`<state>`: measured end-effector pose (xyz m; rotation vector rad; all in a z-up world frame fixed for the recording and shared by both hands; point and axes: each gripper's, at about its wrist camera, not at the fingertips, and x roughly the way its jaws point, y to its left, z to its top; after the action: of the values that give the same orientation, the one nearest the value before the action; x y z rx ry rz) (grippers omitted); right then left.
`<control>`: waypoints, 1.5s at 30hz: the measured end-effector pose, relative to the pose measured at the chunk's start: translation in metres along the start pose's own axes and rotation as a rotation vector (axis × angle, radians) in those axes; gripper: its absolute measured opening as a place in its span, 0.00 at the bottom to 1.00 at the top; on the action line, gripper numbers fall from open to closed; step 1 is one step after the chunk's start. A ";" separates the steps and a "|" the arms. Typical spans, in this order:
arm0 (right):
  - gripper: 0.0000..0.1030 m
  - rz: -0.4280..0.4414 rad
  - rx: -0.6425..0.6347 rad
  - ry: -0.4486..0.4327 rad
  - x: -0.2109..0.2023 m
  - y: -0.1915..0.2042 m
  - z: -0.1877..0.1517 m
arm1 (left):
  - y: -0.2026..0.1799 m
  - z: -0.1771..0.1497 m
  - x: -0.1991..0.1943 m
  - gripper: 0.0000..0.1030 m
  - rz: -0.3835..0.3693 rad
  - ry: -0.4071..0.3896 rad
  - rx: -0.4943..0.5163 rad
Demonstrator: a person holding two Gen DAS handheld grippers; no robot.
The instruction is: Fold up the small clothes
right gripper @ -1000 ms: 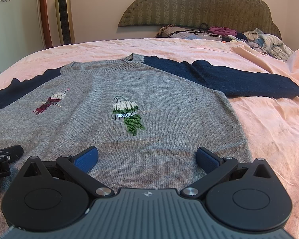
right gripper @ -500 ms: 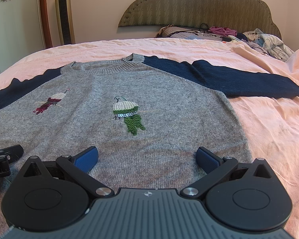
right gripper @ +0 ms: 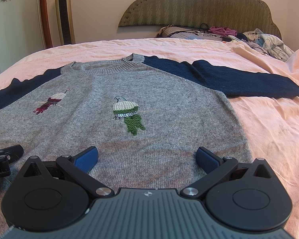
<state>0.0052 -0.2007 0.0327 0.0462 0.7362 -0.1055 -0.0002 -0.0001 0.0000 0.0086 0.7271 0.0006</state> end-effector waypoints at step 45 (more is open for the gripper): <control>0.88 0.012 1.016 -0.175 0.089 -0.408 0.058 | 0.000 0.000 0.000 1.00 0.000 0.000 0.000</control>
<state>0.0640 -0.6183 0.0136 0.9972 0.4454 -0.4588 -0.0002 -0.0001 -0.0001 0.0080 0.7268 0.0005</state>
